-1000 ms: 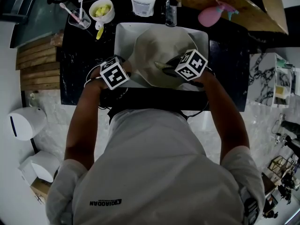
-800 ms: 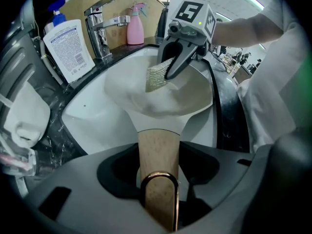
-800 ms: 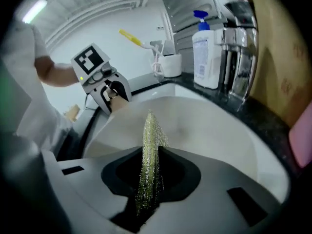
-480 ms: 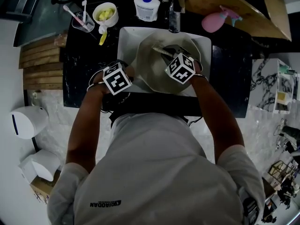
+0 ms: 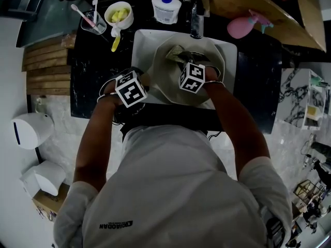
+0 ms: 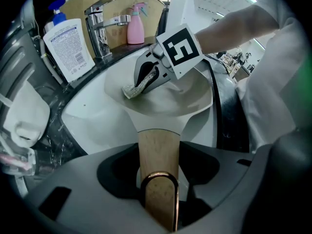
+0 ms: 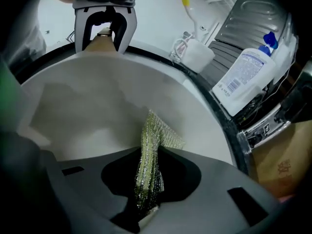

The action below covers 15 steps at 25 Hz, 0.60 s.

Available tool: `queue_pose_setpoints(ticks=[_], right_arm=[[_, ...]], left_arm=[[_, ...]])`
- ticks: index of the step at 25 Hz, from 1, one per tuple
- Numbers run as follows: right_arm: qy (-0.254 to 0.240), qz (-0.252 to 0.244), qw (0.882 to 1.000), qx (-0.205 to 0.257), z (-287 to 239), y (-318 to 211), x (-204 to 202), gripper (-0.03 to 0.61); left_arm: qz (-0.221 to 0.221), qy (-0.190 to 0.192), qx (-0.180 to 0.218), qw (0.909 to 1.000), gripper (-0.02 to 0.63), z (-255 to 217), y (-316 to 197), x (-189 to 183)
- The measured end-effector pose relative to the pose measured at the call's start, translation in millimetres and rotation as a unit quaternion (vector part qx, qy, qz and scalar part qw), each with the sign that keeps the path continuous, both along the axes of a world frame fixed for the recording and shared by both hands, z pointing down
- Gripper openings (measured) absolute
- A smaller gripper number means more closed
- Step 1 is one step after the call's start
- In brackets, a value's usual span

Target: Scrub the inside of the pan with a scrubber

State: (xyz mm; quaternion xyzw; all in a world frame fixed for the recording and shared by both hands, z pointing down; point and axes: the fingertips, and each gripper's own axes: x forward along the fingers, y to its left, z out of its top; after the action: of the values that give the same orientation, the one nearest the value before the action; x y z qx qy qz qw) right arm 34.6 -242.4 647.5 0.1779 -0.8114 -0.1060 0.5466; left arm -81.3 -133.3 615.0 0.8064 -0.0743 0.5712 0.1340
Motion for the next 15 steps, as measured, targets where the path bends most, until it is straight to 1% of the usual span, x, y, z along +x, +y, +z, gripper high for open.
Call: queue_pose_setpoints(ticks=[8, 15], right_arm=[[-0.021, -0.005, 0.999, -0.041, 5.5, 4.8, -3.4, 0.094], [-0.022, -0.036, 0.998, -0.054, 6.6, 24.3, -8.9, 0.097]], left_arm=[[-0.001, 0.000, -0.003, 1.0000, 0.246, 0.3, 0.0, -0.7], [-0.001, 0.001, -0.004, 1.0000, 0.245, 0.4, 0.2, -0.5]])
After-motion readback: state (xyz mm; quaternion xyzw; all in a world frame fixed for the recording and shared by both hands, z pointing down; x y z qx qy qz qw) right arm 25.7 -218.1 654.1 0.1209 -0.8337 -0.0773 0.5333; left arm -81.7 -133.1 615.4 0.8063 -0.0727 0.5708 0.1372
